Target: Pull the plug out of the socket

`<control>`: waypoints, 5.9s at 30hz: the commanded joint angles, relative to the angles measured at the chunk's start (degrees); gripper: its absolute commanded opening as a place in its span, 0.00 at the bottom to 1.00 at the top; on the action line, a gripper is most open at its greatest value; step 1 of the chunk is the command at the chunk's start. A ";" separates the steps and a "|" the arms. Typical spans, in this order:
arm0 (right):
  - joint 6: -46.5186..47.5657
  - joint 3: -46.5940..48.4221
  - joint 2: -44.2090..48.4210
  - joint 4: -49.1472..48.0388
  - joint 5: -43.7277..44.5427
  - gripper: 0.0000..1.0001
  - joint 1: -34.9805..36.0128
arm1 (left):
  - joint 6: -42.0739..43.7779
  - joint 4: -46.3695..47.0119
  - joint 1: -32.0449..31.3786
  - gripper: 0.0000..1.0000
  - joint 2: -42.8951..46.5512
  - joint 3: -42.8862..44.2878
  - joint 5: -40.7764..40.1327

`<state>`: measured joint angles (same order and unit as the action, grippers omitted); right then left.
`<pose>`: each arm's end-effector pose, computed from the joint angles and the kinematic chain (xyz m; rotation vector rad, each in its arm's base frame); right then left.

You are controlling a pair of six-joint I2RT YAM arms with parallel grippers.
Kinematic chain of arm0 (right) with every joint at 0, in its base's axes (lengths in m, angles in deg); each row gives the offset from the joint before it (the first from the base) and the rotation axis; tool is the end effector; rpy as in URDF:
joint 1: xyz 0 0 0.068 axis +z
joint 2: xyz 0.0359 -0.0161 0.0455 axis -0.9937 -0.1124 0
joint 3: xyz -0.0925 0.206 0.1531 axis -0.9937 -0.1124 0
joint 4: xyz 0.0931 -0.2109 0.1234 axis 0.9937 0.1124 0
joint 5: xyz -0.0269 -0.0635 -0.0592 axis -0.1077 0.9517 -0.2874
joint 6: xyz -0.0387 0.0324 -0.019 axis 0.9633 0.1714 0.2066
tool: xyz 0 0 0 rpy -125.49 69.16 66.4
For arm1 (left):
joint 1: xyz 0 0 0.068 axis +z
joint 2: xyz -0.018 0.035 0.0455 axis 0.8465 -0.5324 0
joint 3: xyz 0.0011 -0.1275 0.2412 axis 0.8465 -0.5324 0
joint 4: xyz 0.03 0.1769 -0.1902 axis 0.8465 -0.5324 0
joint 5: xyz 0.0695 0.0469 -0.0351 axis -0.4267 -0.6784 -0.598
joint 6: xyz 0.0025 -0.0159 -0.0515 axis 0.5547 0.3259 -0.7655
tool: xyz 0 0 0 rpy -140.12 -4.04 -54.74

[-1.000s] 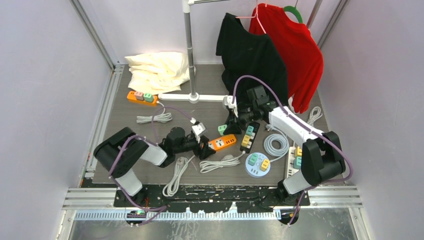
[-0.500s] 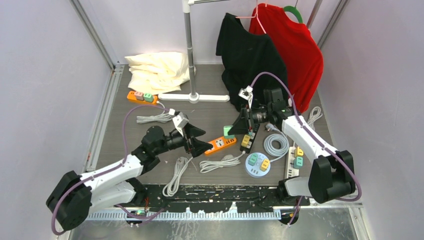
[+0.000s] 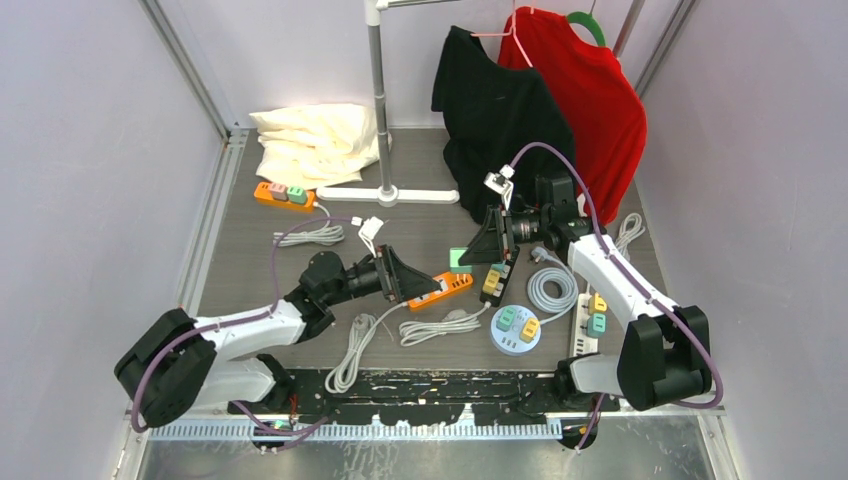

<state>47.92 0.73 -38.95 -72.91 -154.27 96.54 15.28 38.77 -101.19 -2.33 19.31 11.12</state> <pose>0.2479 0.0929 0.2774 -0.8265 1.9047 1.6787 0.1642 -0.1784 0.2299 0.2163 1.8235 -1.7284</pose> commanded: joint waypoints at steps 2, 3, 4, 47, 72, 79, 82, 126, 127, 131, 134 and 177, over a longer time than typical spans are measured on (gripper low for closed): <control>-1.46 0.53 0.57 -2.67 -2.90 0.09 0.42 | -2.59 7.22 -2.39 0.70 -2.17 3.59 -5.84; -1.39 0.51 0.50 -2.70 -2.90 0.09 0.56 | -2.56 7.36 -2.44 0.67 -2.89 4.18 -5.86; -1.37 0.50 0.37 -2.66 -2.90 0.09 0.76 | -2.58 7.57 -2.71 0.66 -3.59 4.90 -5.69; 11.69 1.49 0.21 5.96 2.90 0.93 2.03 | -0.28 12.07 -5.01 0.00 -8.86 3.18 -7.51; 21.22 2.35 2.41 12.11 10.74 1.00 -2.18 | 2.64 -38.30 22.79 0.00 1.47 1.22 -27.68; 21.38 2.15 2.53 12.07 10.41 1.00 -2.18 | 3.91 -35.95 26.43 0.00 -13.73 10.94 -20.75; 21.47 2.02 2.56 11.95 10.21 1.00 -2.18 | 4.33 -37.03 26.99 0.06 -20.38 16.59 -17.00; 31.90 2.78 4.31 18.96 10.38 1.00 -4.67 | 33.58 -34.04 4.46 0.79 19.79 -2.69 -16.72; 31.98 2.71 4.26 18.97 10.21 1.00 -4.72 | 36.66 -34.56 1.46 0.80 20.38 -3.08 -20.92; 32.29 2.53 3.94 18.97 9.63 1.00 -4.91 | 44.27 -35.85 -5.31 0.82 18.62 -2.27 -29.33; 32.38 2.43 3.75 18.93 9.50 1.00 -5.00 | 47.49 -34.20 -6.66 0.82 13.56 -0.85 -27.74; 33.52 1.67 4.18 19.06 6.87 1.00 -5.71 | 50.52 -38.86 -7.10 0.27 -15.30 14.35 -30.25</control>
<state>80.64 1.21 -36.18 -53.35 -145.44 90.97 63.56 0.06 -108.14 -17.63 30.66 -16.07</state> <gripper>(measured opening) 0.999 0.445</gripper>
